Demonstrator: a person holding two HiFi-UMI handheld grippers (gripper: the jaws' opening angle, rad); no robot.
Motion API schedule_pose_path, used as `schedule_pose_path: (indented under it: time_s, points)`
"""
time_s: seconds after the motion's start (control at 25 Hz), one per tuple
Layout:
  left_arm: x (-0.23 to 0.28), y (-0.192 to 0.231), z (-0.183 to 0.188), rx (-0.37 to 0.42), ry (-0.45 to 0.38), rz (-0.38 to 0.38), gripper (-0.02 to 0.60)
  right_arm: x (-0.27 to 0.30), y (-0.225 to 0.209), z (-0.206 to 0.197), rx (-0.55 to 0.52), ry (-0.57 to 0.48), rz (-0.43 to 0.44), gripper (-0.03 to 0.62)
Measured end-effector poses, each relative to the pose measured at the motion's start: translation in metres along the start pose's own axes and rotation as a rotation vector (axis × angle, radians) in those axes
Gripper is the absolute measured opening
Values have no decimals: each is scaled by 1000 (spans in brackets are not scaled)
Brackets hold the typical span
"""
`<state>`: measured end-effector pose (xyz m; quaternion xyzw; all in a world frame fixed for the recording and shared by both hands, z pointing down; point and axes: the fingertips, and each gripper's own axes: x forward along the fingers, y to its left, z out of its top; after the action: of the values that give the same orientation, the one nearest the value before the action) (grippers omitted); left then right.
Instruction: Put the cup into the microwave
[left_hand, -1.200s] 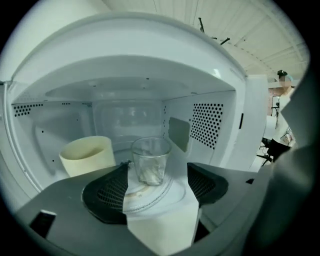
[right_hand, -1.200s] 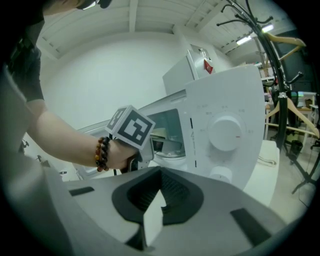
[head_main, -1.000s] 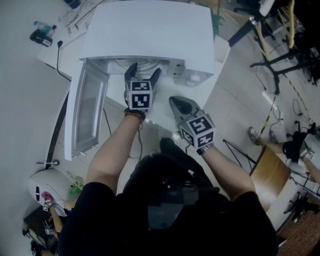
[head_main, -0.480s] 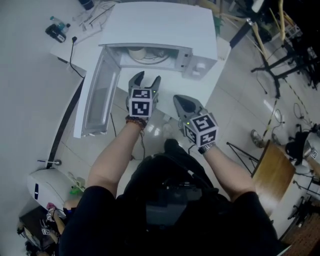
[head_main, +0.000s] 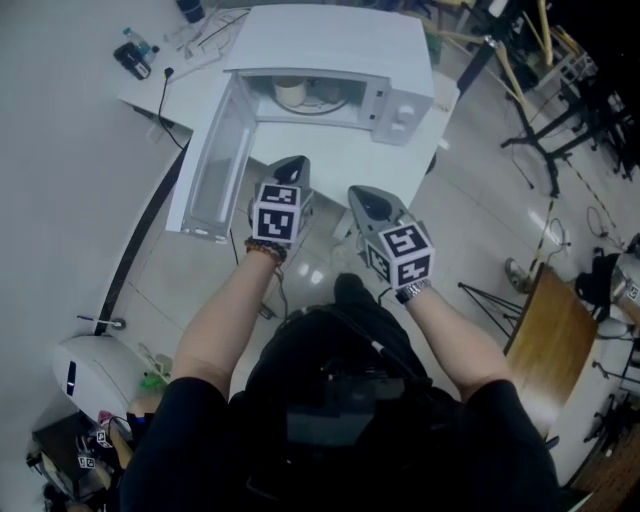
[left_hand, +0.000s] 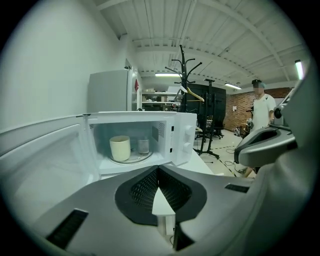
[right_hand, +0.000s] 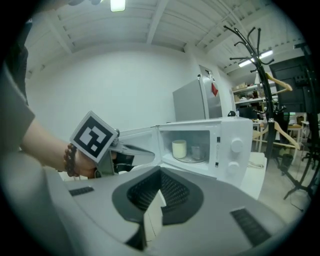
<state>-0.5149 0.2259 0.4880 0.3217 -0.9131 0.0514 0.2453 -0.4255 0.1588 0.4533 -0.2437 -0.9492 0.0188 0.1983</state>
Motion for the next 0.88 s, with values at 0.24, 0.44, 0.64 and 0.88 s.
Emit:
schedule_pose_path:
  time_s: [0.24, 0.44, 0.64, 0.88]
  points:
    - [-33, -8, 3, 14, -26, -7, 2, -16, 20, 2, -15, -9, -6, 3]
    - [-55, -16, 9, 14, -52, -13, 2, -29, 30, 6, -25, -21, -8, 3]
    - [-71, -31, 12, 11, -69, -16, 2, -42, 37, 13, -42, -32, 16, 3]
    - [-84, -49, 17, -2, -83, 14, 2, -59, 39, 20, -64, -40, 66, 3]
